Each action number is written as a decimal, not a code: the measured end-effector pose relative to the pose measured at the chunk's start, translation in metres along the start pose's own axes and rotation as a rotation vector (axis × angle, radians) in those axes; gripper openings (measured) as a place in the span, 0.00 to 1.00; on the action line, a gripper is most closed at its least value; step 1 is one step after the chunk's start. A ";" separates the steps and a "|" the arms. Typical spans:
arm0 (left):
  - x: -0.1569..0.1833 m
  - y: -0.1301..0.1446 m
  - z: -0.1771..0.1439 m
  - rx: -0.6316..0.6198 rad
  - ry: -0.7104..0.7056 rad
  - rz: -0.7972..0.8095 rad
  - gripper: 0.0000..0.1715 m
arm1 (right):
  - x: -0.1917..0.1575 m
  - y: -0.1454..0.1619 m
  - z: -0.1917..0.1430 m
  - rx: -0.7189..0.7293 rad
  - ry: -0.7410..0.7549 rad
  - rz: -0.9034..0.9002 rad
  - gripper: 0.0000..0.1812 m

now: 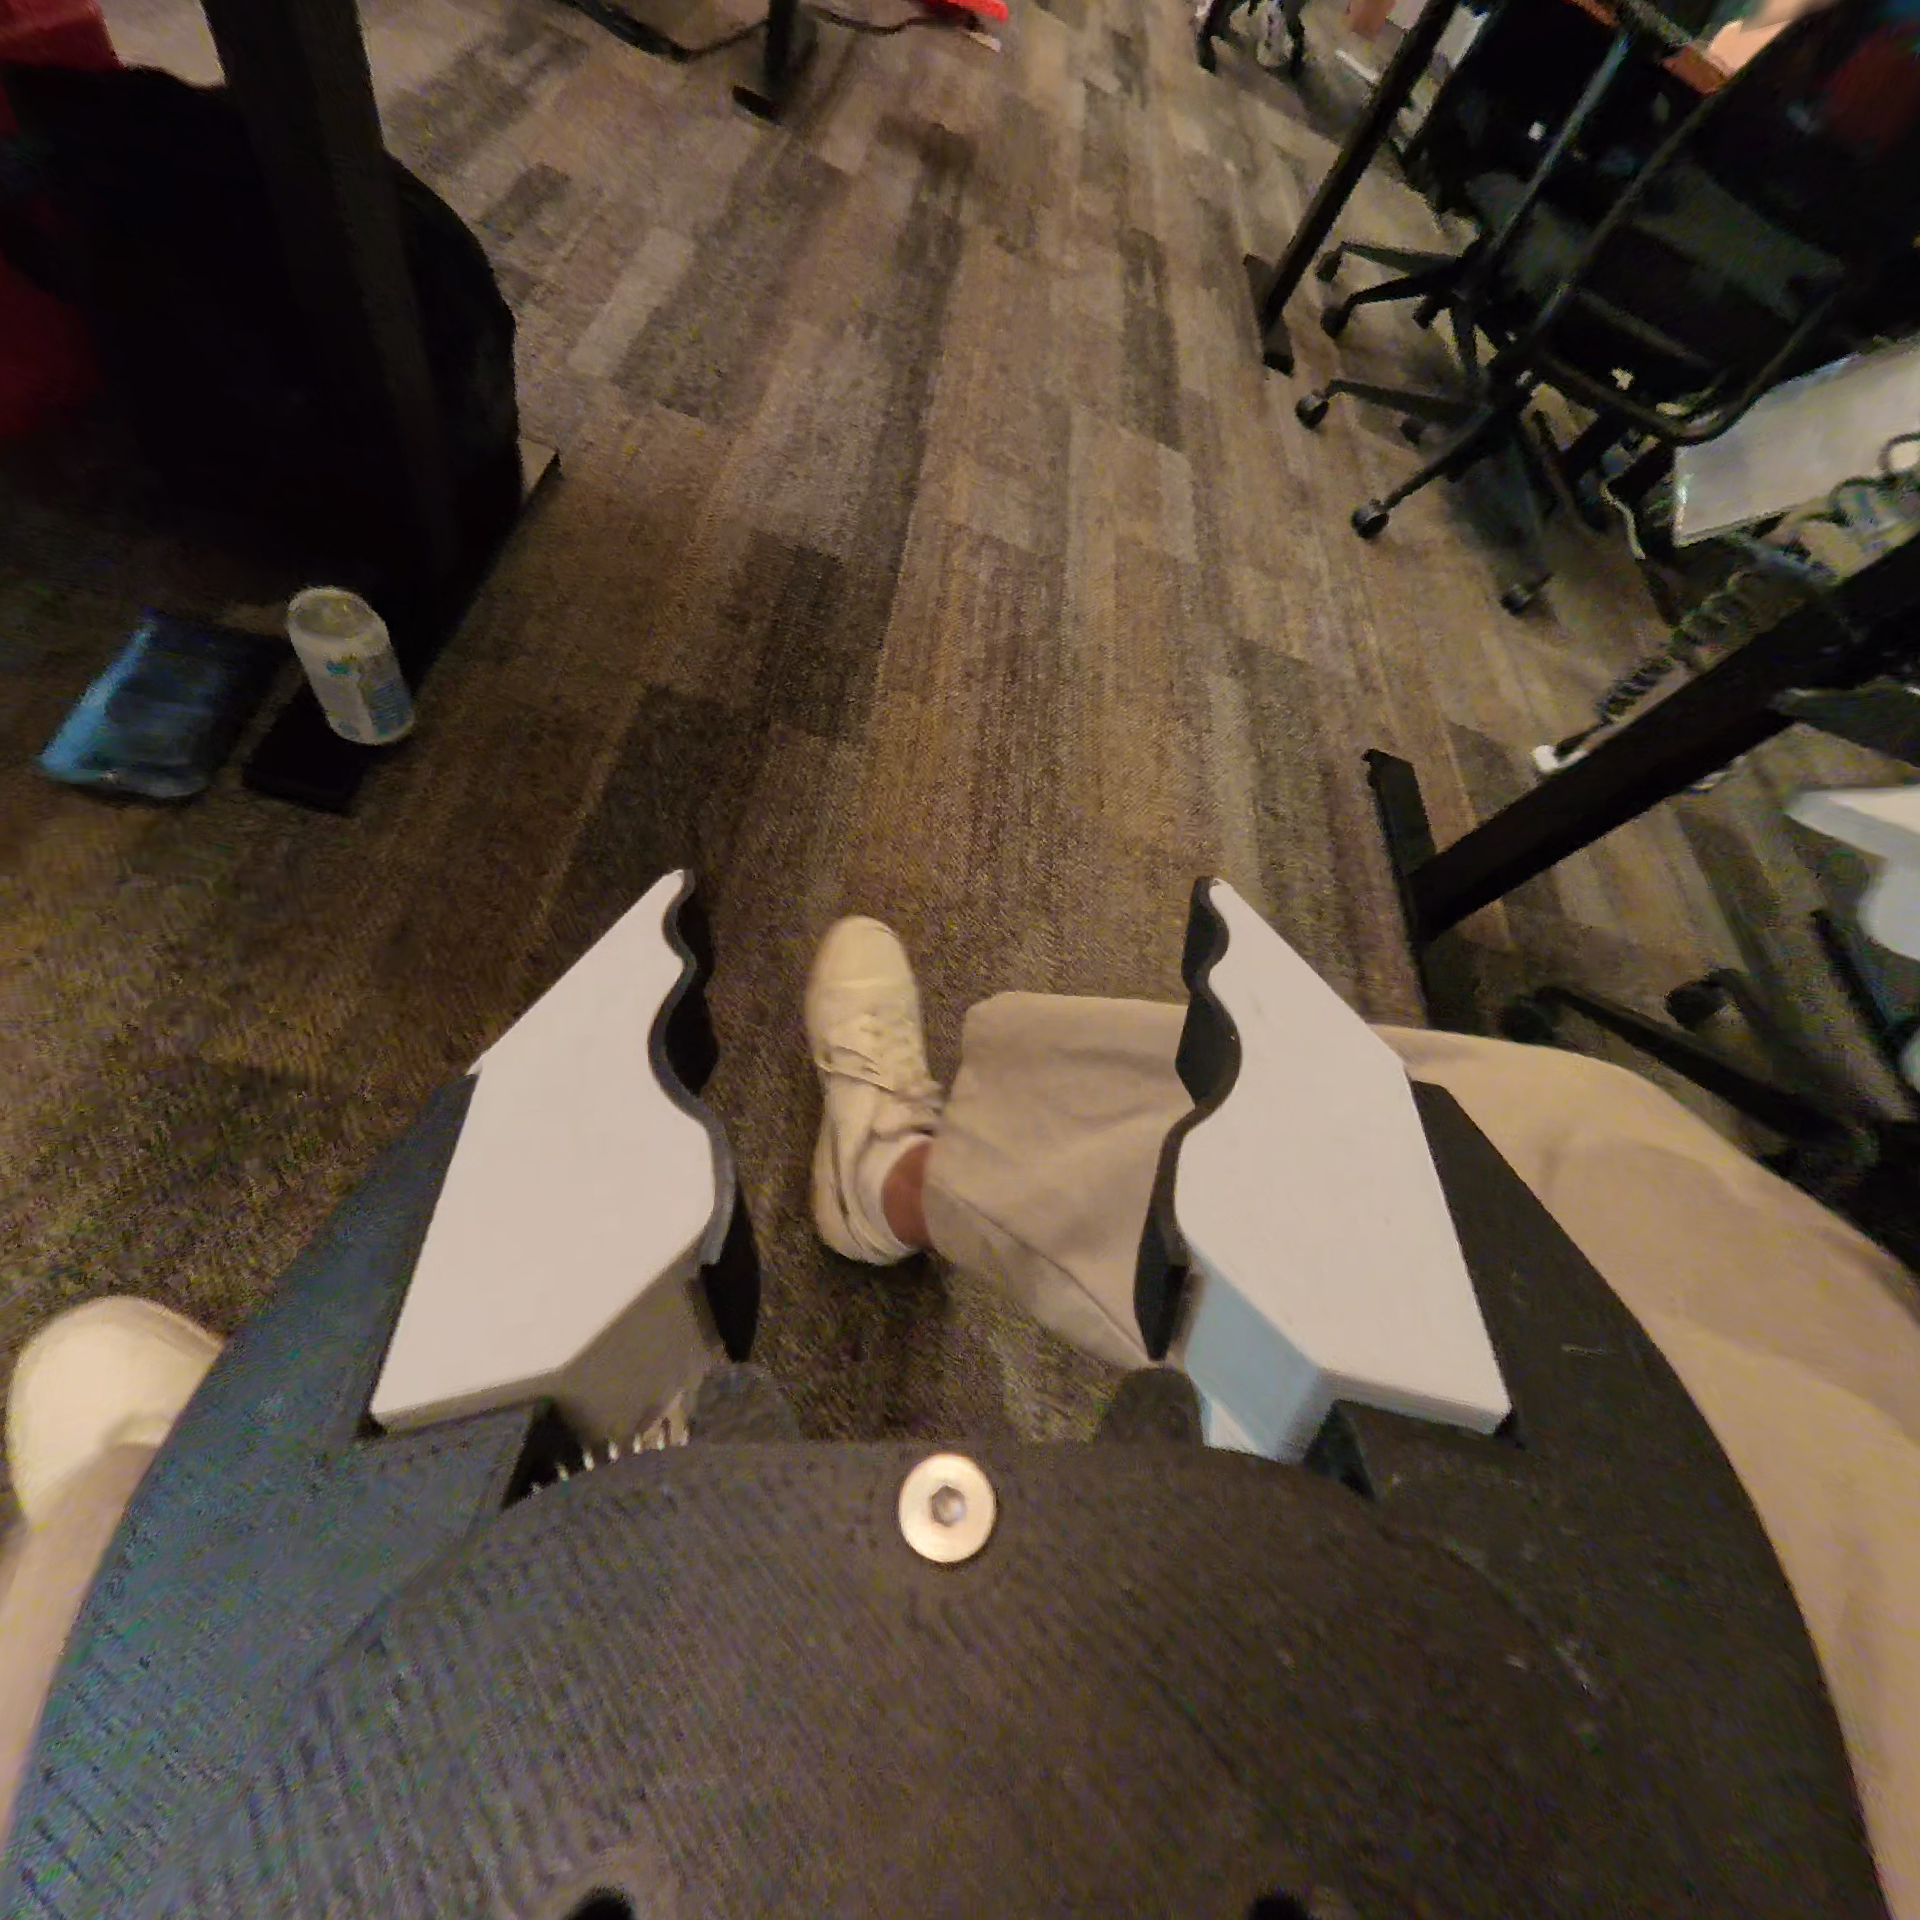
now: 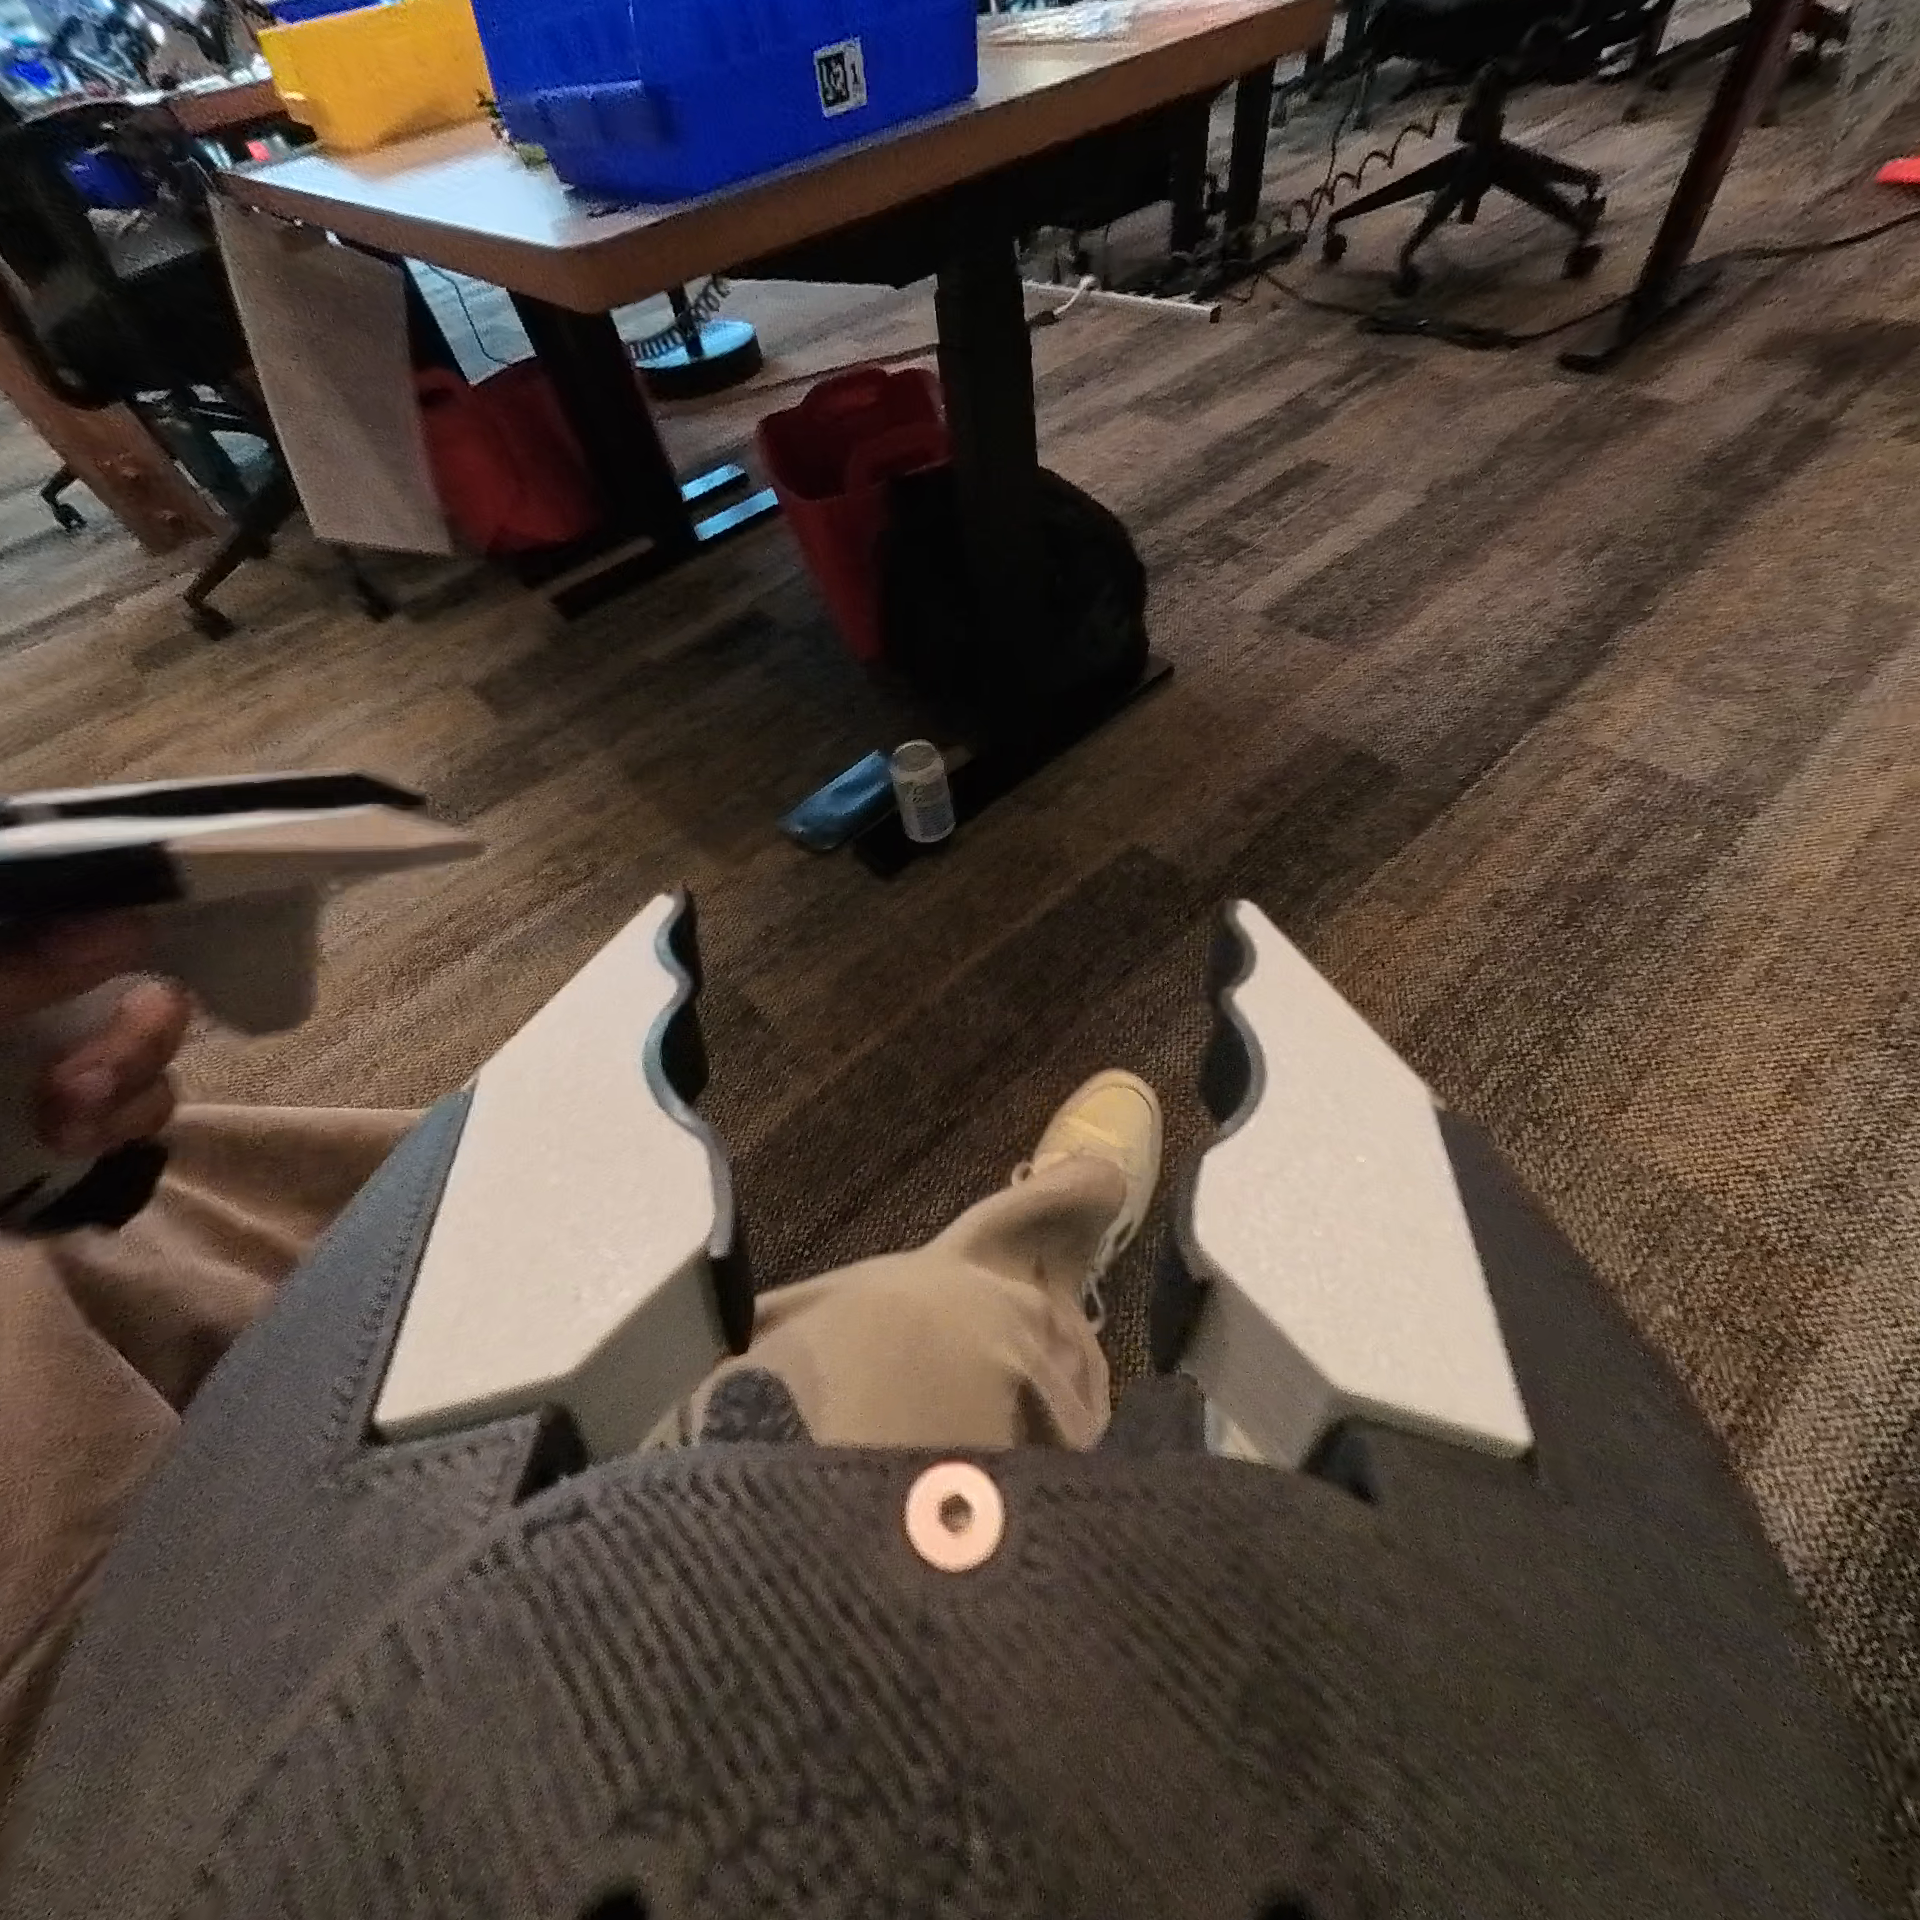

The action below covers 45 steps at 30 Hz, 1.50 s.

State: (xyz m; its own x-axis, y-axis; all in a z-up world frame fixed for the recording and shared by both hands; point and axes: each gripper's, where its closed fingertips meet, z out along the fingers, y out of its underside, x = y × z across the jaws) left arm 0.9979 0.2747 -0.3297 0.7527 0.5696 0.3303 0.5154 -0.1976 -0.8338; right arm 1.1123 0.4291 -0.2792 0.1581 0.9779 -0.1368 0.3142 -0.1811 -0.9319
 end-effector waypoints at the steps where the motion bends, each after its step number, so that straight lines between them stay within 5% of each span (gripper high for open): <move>1: -0.008 -0.008 0.012 0.000 -0.011 0.022 0.52 | 0.001 -0.001 0.002 0.011 0.001 -0.006 0.54; 5: -0.050 -0.072 0.053 0.067 -0.088 0.142 0.53 | 0.014 -0.018 -0.003 0.048 0.053 -0.115 0.53; 12: -0.194 -0.339 0.149 0.273 -0.374 0.364 0.58 | 0.051 -0.052 0.012 0.107 0.117 -0.167 0.50; 15: -0.250 -0.398 0.207 0.140 -0.417 0.335 0.57 | 0.070 -0.058 0.029 0.084 0.136 -0.170 0.50; 17: -0.286 -0.392 0.244 -0.057 -0.438 0.277 0.53 | 0.085 -0.070 0.038 0.101 0.155 -0.171 0.49; 18: -0.300 -0.383 0.257 -0.147 -0.444 0.259 0.43 | 0.091 -0.076 0.043 0.110 0.160 -0.163 0.49; 20: -0.301 -0.387 0.260 -0.183 -0.434 0.393 0.07 | 0.104 -0.089 0.051 0.134 0.168 -0.150 0.48; 22: -0.291 -0.400 0.249 -0.157 -0.419 0.447 0.03 | 0.118 -0.099 0.059 0.151 0.178 -0.139 0.47; 27: -0.252 -0.448 0.164 0.019 -0.298 0.279 0.00 | 0.153 -0.128 0.082 0.186 0.198 -0.119 0.46; 31: -0.236 -0.454 0.074 -0.003 -0.440 0.461 0.01 | 0.183 -0.150 0.104 0.221 0.212 -0.079 0.44; 36: -0.222 -0.463 -0.018 0.054 -0.547 0.428 0.00 | 0.219 -0.174 0.134 0.252 0.220 -0.032 0.43; 40: -0.221 -0.459 -0.043 0.072 -0.604 0.457 0.00 | 0.243 -0.192 0.154 0.278 0.216 -0.001 0.42; 45: -0.213 -0.454 -0.029 0.102 -0.574 0.469 0.01 | 0.256 -0.214 0.160 0.319 0.197 0.035 0.41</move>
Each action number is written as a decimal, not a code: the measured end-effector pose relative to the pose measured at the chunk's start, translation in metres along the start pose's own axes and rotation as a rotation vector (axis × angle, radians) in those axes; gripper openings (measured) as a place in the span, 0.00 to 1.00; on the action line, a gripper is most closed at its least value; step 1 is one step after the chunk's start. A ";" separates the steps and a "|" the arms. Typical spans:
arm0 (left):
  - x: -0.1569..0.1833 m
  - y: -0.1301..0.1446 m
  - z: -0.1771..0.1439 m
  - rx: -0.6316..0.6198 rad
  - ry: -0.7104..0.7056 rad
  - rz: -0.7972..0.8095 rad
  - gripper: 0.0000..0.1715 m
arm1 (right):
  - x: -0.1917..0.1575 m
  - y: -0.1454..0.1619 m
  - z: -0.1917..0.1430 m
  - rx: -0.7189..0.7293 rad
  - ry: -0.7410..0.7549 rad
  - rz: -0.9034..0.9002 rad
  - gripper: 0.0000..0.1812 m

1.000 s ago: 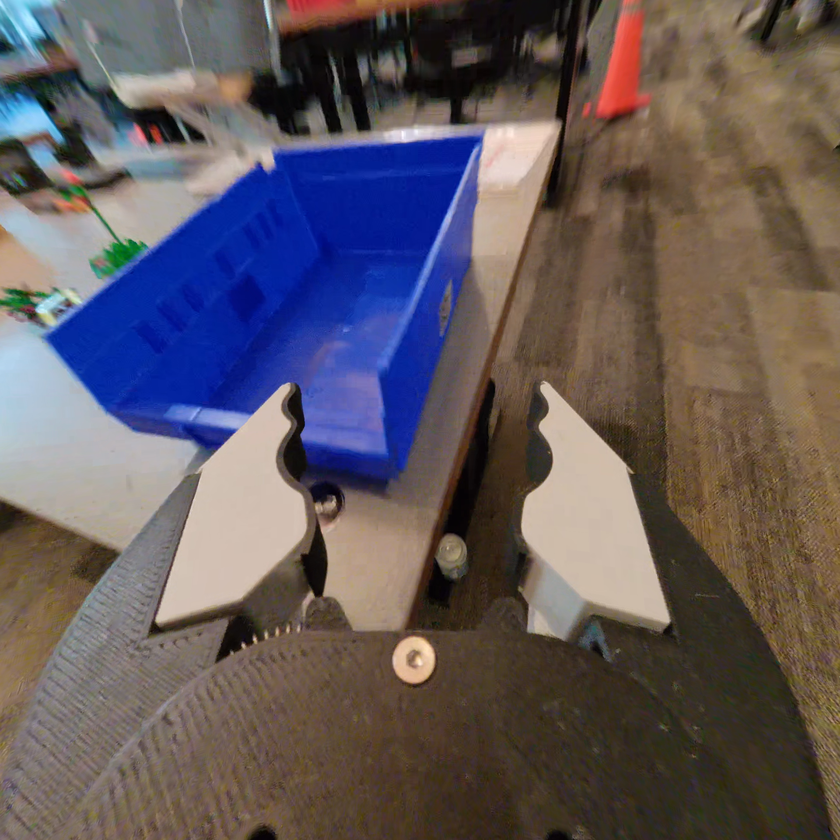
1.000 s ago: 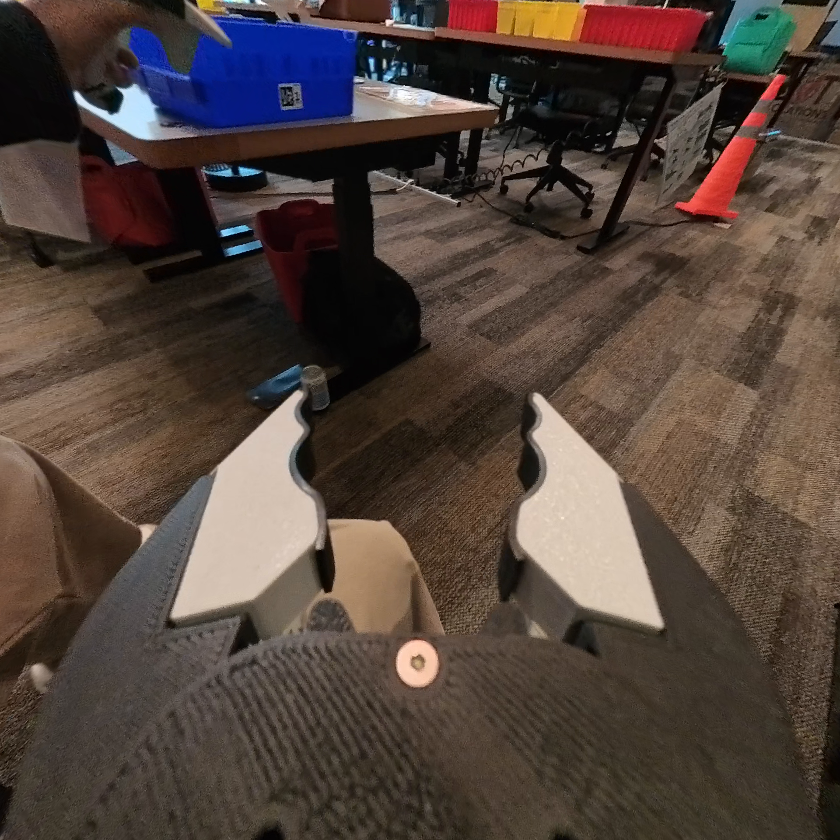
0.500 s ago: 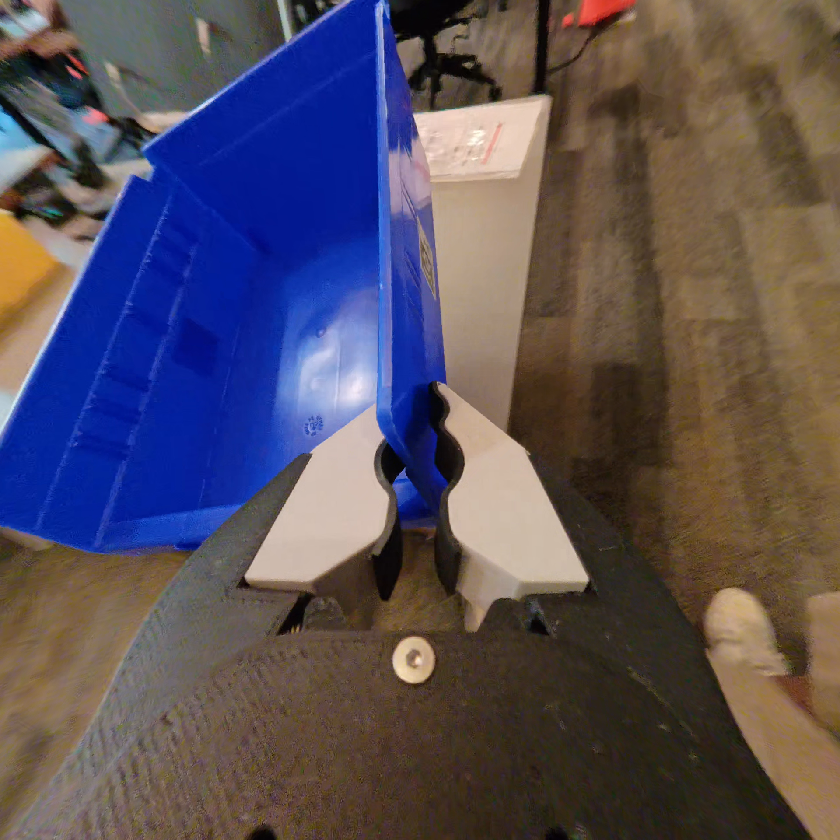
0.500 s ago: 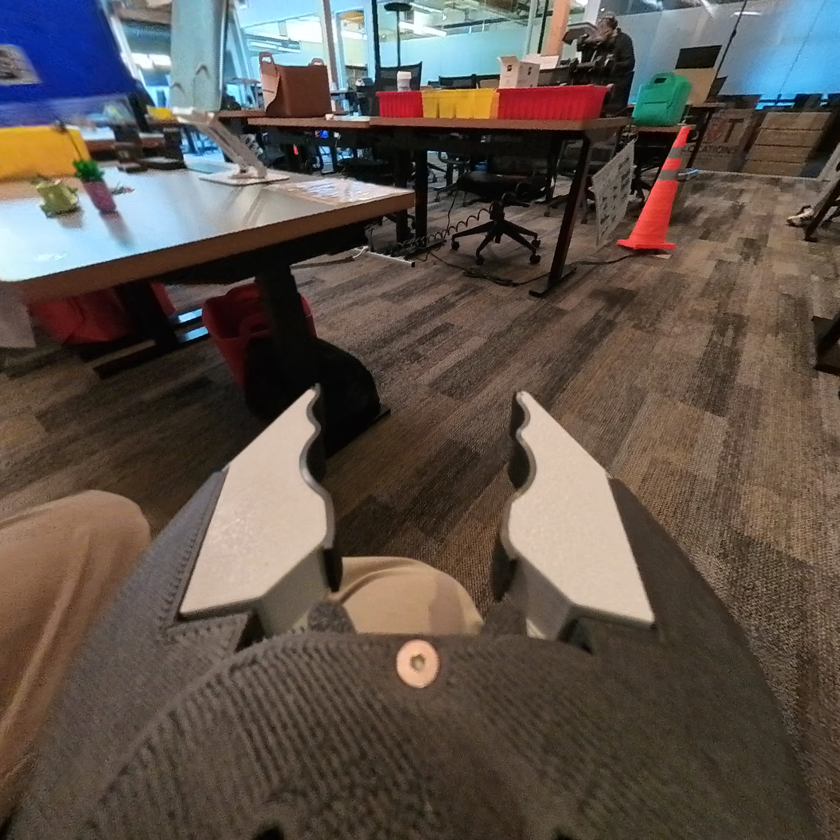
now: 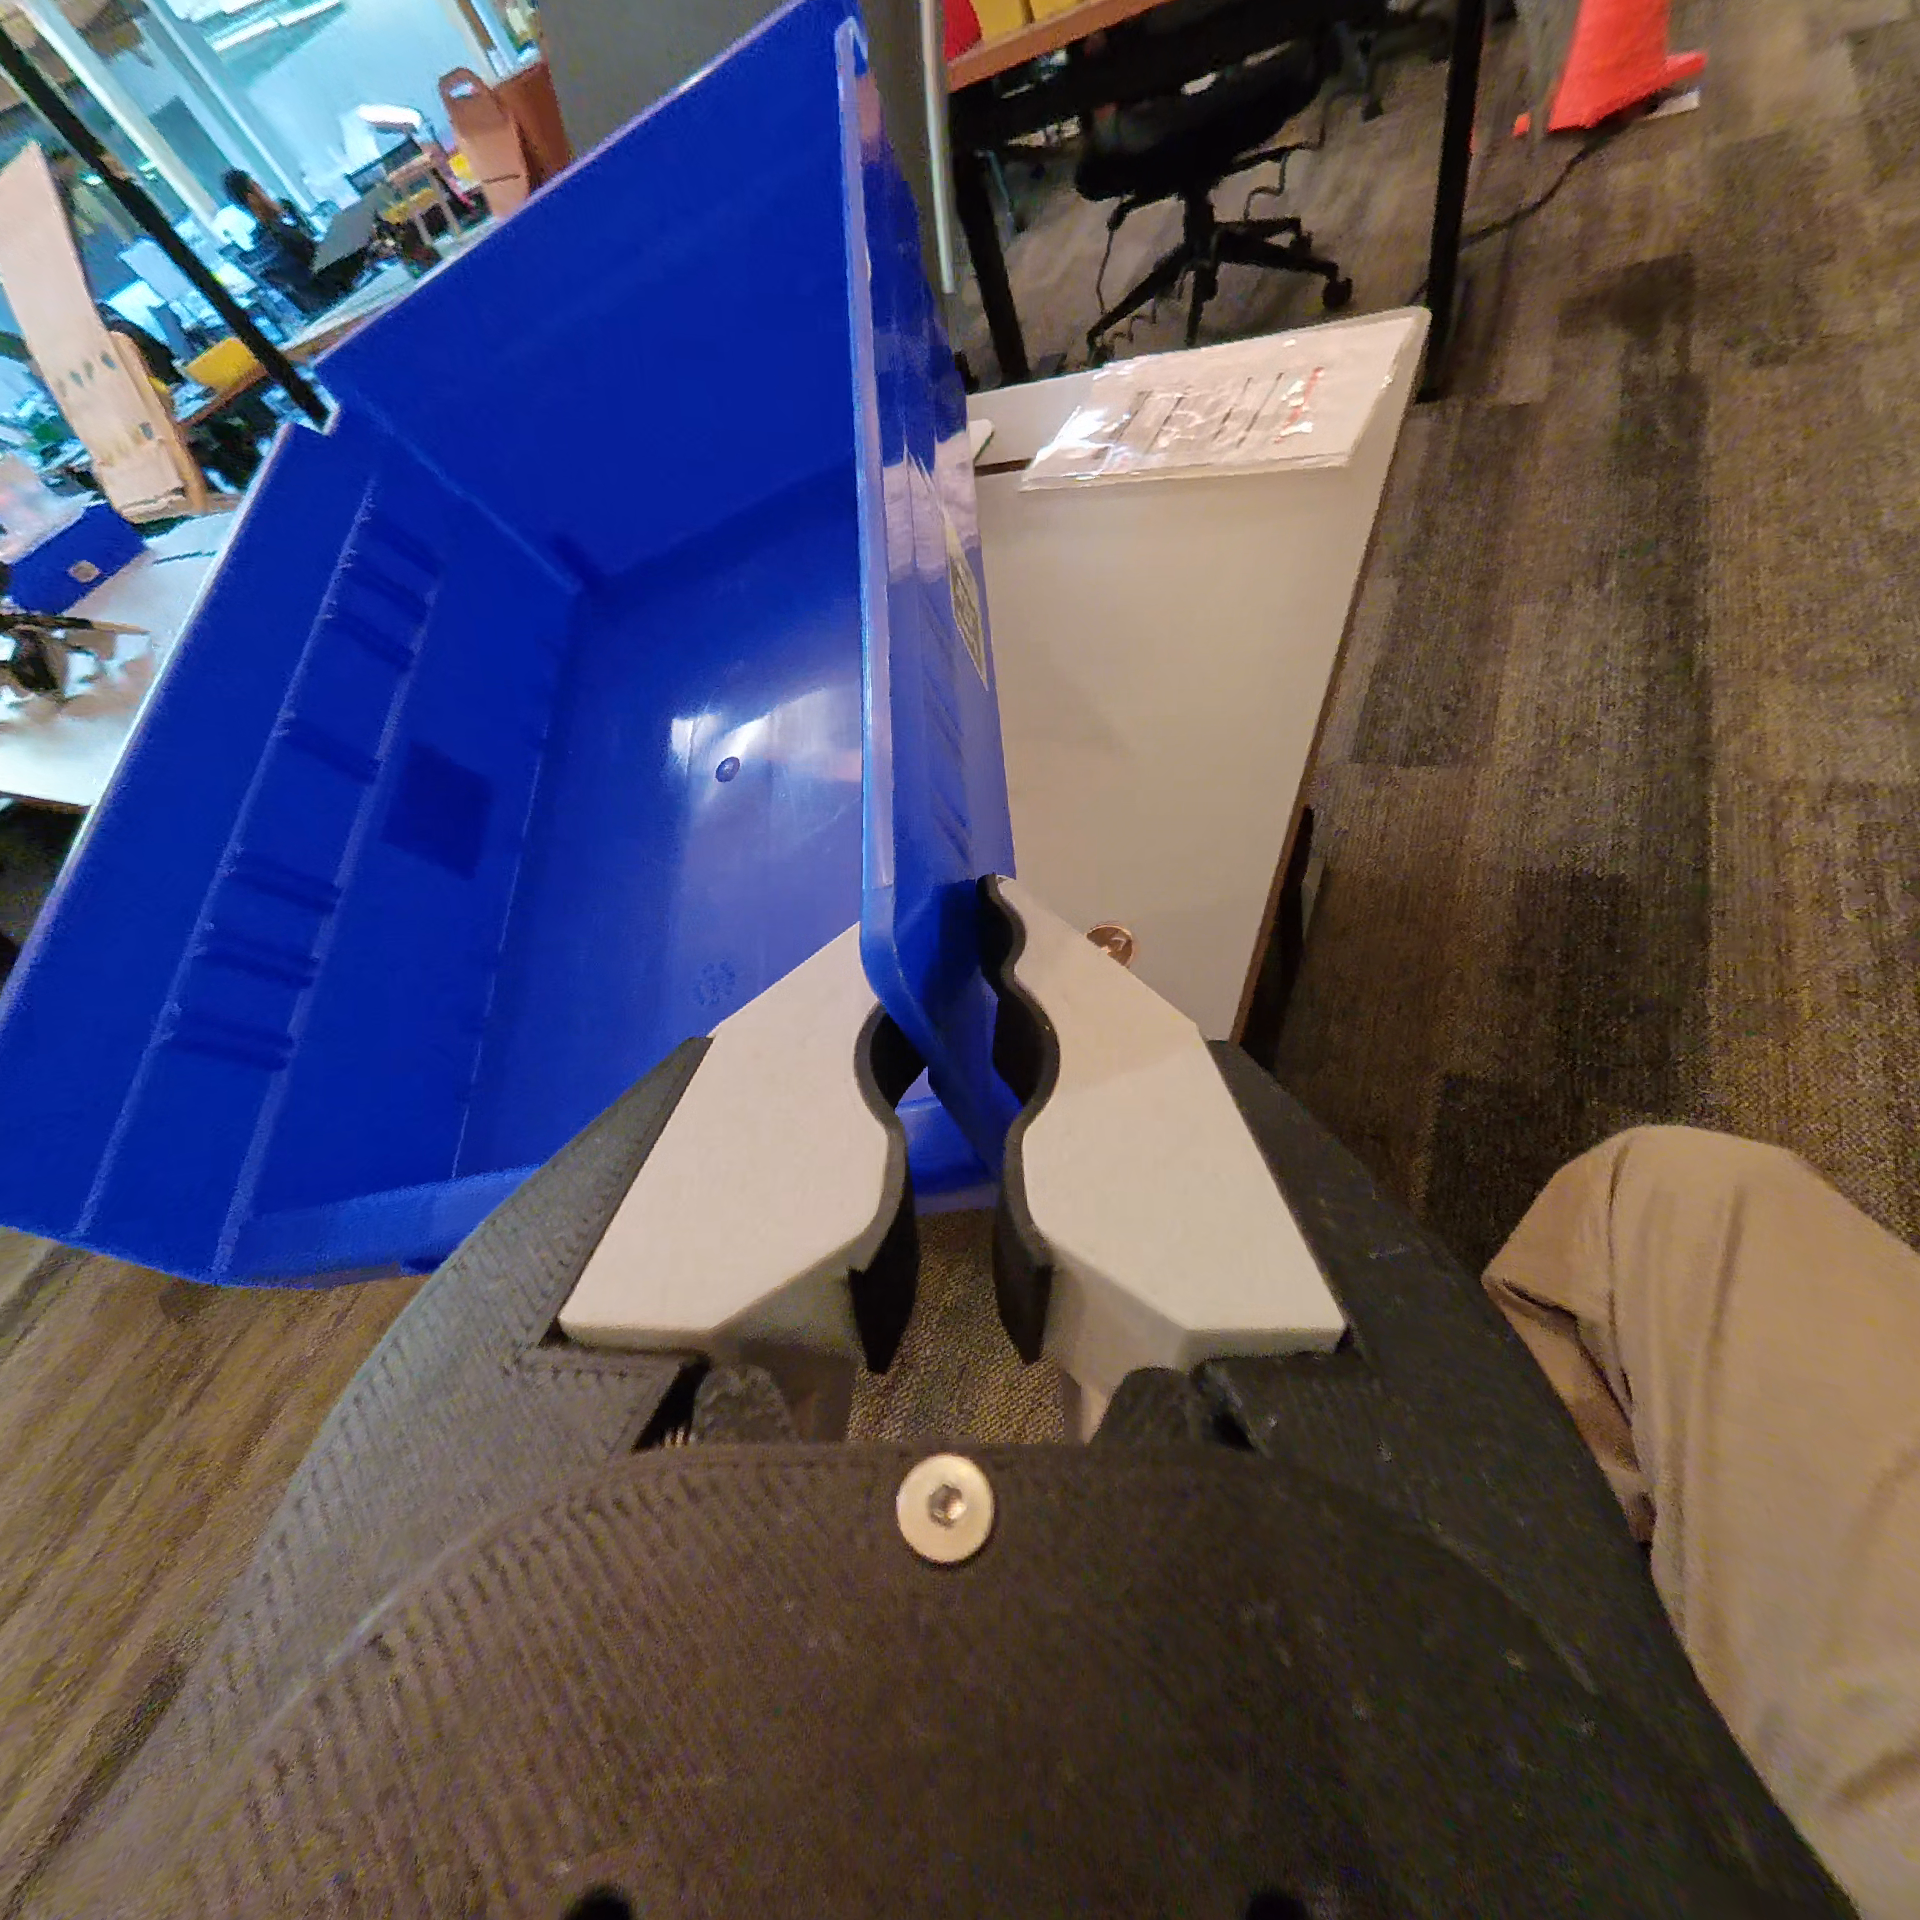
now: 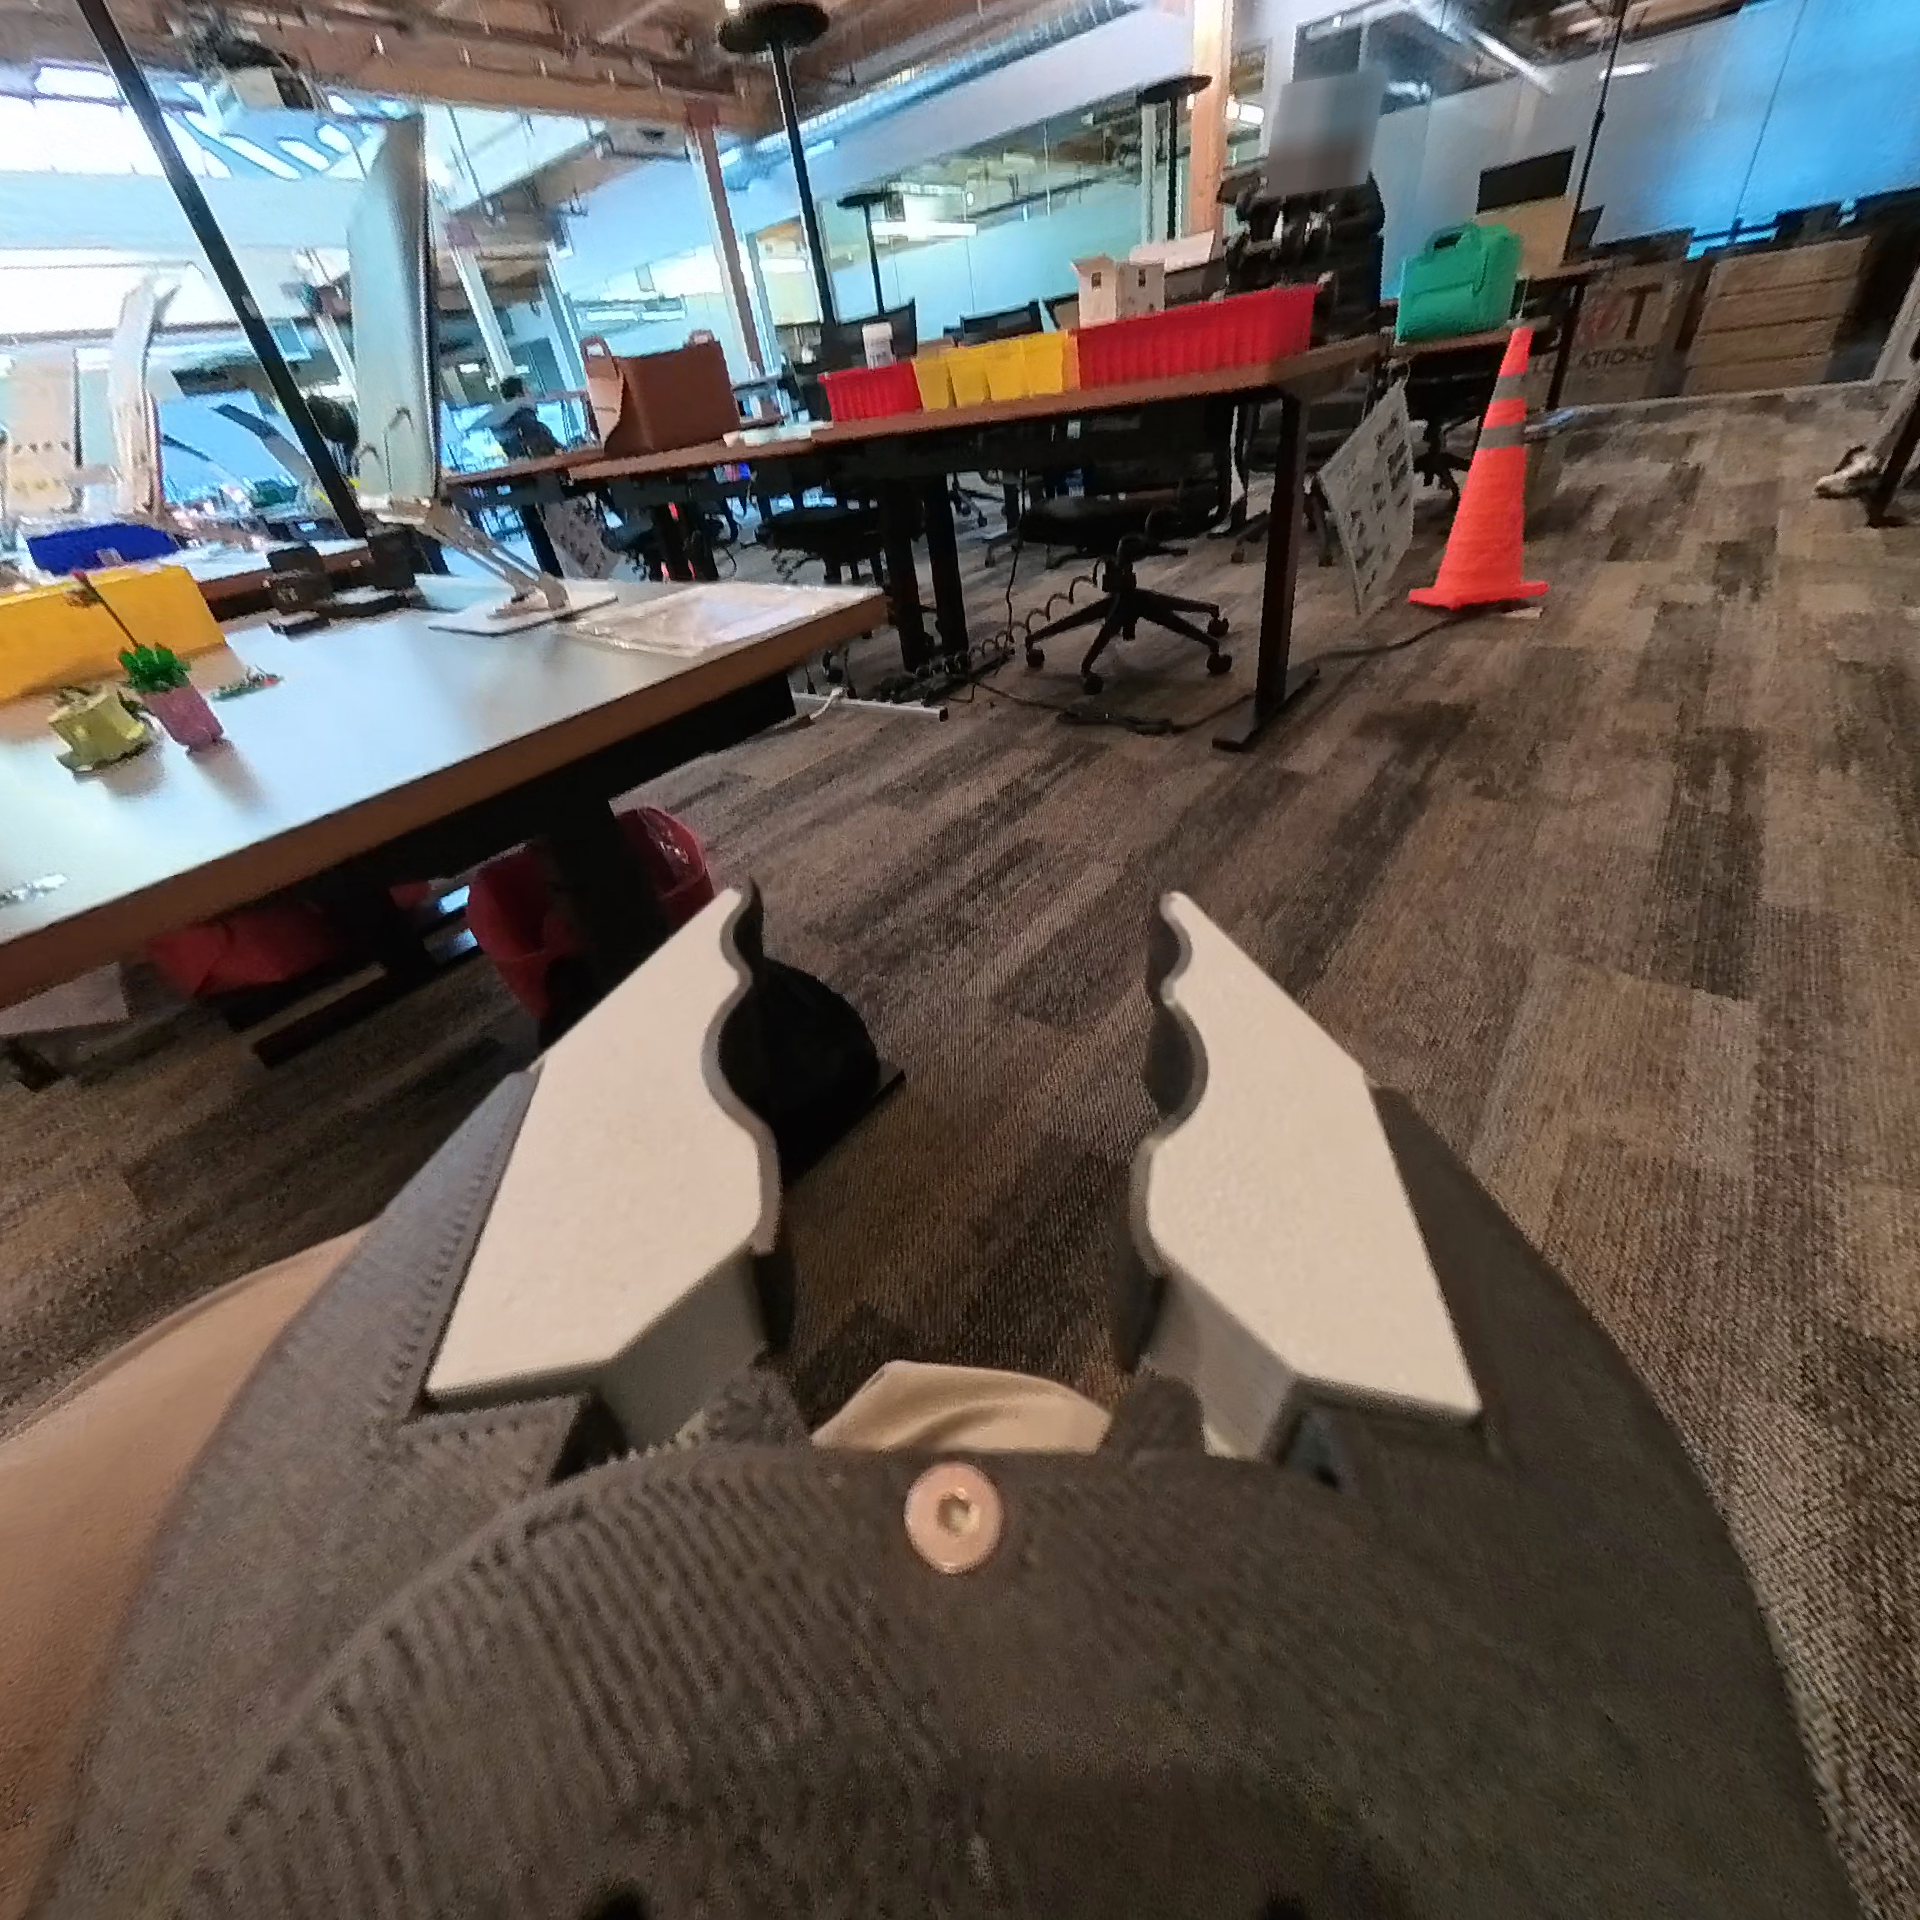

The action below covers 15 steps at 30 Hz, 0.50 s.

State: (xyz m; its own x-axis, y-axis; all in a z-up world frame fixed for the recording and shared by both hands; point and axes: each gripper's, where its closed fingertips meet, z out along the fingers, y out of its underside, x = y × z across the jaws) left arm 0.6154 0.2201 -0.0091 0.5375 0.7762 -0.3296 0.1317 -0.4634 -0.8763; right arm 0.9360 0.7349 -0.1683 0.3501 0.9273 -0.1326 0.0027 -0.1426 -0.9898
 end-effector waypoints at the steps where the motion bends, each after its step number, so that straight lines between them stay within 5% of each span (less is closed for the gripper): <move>1: 0.006 0.002 0.004 -0.001 0.016 0.004 0.01 | 0.000 -0.003 0.000 0.014 -0.001 0.001 0.40; 11: 0.087 0.064 0.105 -0.094 0.165 0.096 0.02 | -0.051 0.022 0.016 -0.013 -0.094 0.048 0.35; 15: 0.113 0.085 0.157 -0.132 0.154 0.092 0.03 | -0.076 0.060 0.044 -0.164 -0.190 0.050 0.38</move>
